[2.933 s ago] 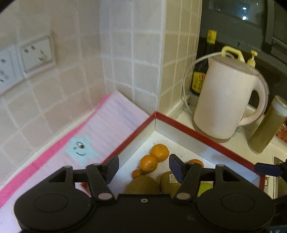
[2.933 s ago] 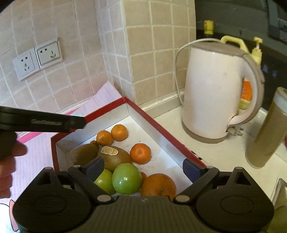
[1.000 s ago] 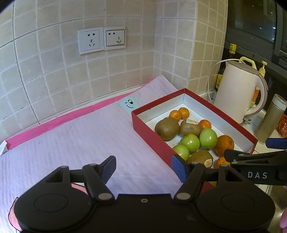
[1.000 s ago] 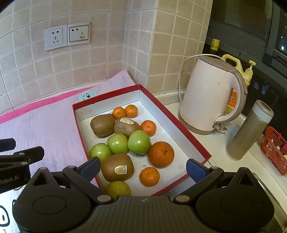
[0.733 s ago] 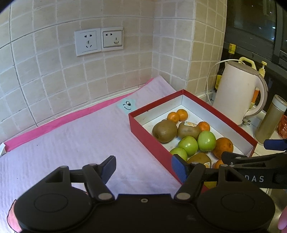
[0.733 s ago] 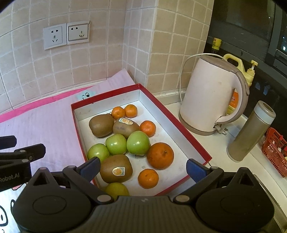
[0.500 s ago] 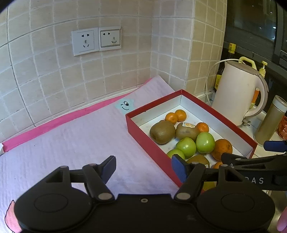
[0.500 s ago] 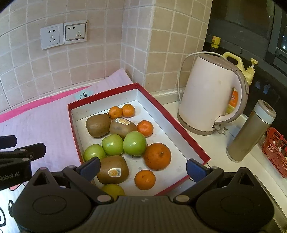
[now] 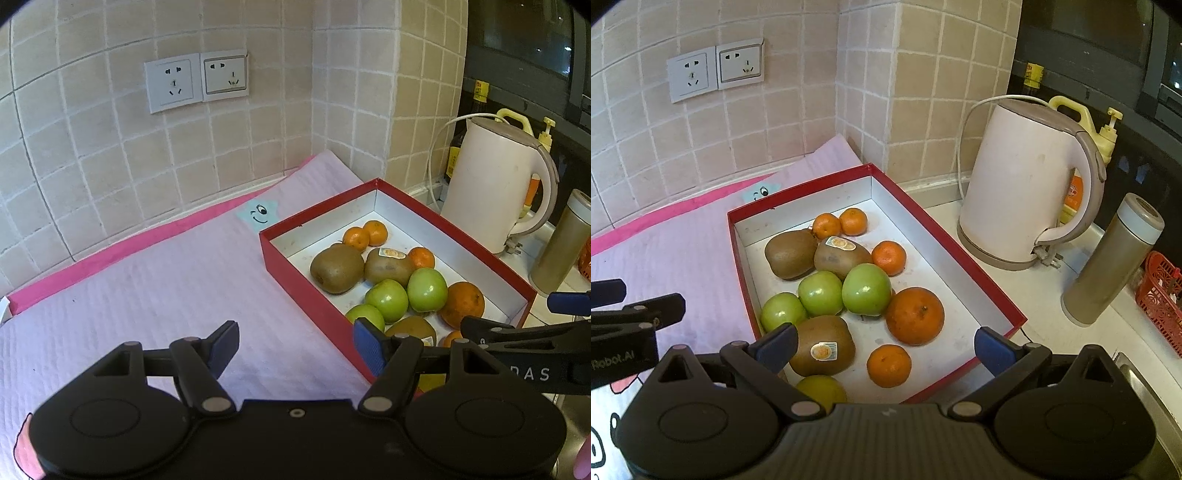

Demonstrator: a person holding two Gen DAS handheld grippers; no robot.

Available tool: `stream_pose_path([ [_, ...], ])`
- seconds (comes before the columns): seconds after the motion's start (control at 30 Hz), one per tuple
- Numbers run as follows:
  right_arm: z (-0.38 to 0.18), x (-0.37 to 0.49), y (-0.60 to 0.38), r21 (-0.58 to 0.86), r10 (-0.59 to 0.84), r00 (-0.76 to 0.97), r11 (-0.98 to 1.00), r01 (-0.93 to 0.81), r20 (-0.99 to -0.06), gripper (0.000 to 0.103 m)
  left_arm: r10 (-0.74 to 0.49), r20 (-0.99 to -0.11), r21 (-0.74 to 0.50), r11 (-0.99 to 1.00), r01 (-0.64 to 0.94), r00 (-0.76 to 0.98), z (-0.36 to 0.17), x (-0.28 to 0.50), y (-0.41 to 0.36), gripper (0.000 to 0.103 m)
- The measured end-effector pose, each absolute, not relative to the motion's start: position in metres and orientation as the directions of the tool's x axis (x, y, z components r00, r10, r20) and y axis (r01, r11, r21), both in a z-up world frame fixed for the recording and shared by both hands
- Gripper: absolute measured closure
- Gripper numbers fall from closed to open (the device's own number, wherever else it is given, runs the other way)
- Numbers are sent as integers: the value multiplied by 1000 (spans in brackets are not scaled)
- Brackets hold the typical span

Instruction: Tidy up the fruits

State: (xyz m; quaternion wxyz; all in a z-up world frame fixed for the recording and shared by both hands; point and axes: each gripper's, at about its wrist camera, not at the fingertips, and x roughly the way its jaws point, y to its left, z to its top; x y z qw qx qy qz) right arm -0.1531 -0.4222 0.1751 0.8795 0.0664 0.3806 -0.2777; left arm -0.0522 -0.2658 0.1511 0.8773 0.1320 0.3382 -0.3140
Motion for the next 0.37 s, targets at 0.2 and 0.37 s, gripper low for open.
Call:
stream_pose_path([
  [0.2, 176, -154, -420, -93, -437, 557, 837, 539, -706, 0, -441, -672, 37, 782, 622, 595, 150, -55, -267, 22],
  [0.37, 176, -154, -420, -94, -440, 558, 836, 541, -704, 0, -415, -661, 72, 794, 604, 625, 151, -52, -262, 21],
])
